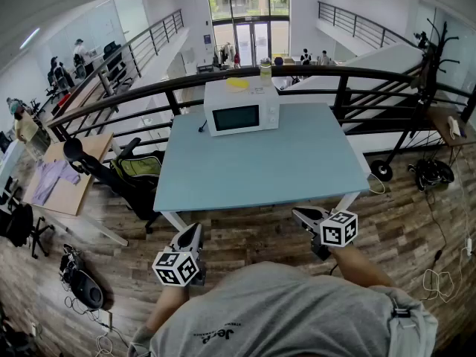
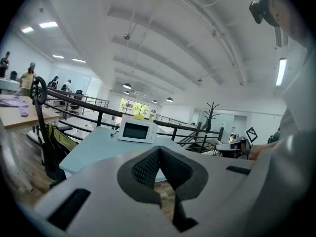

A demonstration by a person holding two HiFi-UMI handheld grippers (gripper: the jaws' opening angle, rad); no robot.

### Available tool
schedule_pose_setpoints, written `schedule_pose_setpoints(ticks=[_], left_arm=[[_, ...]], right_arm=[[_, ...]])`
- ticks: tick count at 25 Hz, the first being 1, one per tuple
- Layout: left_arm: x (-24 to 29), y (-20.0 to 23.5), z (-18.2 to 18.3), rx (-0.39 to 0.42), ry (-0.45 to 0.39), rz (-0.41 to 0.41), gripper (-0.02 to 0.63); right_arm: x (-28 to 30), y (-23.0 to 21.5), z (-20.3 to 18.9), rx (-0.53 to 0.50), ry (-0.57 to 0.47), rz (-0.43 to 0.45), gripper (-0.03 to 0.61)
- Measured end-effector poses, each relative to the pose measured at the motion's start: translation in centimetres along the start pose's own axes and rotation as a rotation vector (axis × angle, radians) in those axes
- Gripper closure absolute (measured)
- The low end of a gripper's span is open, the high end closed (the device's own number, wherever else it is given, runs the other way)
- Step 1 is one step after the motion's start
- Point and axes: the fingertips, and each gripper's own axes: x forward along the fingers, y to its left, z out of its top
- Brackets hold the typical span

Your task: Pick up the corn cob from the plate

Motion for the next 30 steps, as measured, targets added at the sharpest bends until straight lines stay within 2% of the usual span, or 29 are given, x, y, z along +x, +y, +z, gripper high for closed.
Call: schedule_pose_setpoints(ticks=[11,17,30], left_arm=[[1.3,-1.3,0.4,0.011,-0.008,0.007,0.606],[2.1,-2.7,0.3,0.017,-0.014,0.012,0.606],[4.5,-8.4,-1.1,0.019,-0.003,0.028,0.606]], right_arm=[[-0.8,-1.6,0.7,-0.007,-0.011,0.005,0.565],[-1.7,-3.3,1.0,0.068,-0.030,0.016,0.563],[-6.0,-7.1,0.4,0.097,-0.008,0.047,0.563]])
